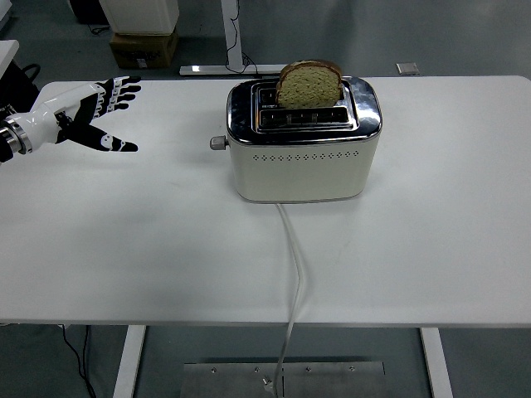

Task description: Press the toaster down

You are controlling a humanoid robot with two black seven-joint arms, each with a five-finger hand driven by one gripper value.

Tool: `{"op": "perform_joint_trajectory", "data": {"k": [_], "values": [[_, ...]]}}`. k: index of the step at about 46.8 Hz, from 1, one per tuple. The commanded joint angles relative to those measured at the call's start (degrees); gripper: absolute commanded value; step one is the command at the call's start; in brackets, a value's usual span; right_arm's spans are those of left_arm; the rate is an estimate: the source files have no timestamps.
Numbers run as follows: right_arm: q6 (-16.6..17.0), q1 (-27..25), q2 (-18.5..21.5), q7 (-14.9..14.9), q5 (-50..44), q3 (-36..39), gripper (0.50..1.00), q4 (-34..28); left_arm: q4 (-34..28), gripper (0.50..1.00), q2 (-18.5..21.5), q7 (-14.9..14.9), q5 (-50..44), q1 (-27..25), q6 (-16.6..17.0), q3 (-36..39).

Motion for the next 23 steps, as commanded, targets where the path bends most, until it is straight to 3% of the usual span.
{"op": "perform_joint_trajectory", "data": {"k": [1,23], "values": [[0.00,-0.01,0.00,-0.01,0.02,0.00,0.998,0.00,-1.64,1.000,0.87,-0.01,2.57,-0.06,-0.07,0.00],[0.00,-0.01,0.00,-0.01,0.02,0.00,0.998,0.00,-5.25,1.000,2.28,-0.01,7.32,0.37,0.11,1.32]]}}
